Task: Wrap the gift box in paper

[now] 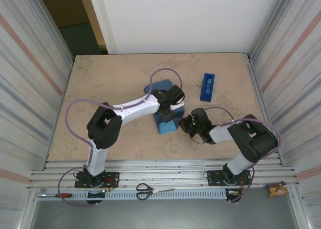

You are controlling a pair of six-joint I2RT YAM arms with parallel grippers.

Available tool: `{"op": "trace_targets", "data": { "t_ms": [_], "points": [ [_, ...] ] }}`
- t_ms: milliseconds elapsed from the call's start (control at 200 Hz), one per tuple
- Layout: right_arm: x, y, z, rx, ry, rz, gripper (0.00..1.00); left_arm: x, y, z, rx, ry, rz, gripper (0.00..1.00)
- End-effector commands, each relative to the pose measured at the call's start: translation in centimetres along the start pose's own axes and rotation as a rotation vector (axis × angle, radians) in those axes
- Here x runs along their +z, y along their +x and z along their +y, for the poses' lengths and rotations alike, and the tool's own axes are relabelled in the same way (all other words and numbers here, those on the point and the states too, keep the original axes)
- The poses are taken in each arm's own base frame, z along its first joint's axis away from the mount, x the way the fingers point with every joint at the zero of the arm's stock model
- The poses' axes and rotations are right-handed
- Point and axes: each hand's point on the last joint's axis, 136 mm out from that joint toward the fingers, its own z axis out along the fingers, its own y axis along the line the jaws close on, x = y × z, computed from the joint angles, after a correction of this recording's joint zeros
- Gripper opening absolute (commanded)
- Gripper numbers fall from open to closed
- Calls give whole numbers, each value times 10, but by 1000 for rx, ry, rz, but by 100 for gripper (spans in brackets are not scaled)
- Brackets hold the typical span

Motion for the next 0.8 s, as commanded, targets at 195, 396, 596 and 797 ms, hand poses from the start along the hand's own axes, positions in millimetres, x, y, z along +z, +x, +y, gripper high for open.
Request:
{"op": "trace_targets", "data": {
  "t_ms": [195, 396, 596, 797],
  "points": [
    [-3, 22, -4, 17, 15, 34, 0, 44, 57, -62, 41, 233, 225, 70],
    [2, 39, 2, 6, 1, 89, 0, 44, 57, -63, 40, 236, 225, 69],
    [-19, 10, 9, -14, -18, 15, 0, 42, 58, -61, 41, 228, 226, 70],
    [-44, -39, 8, -4, -18, -59, 0, 43, 57, -62, 39, 235, 223, 70]
  ]
}}
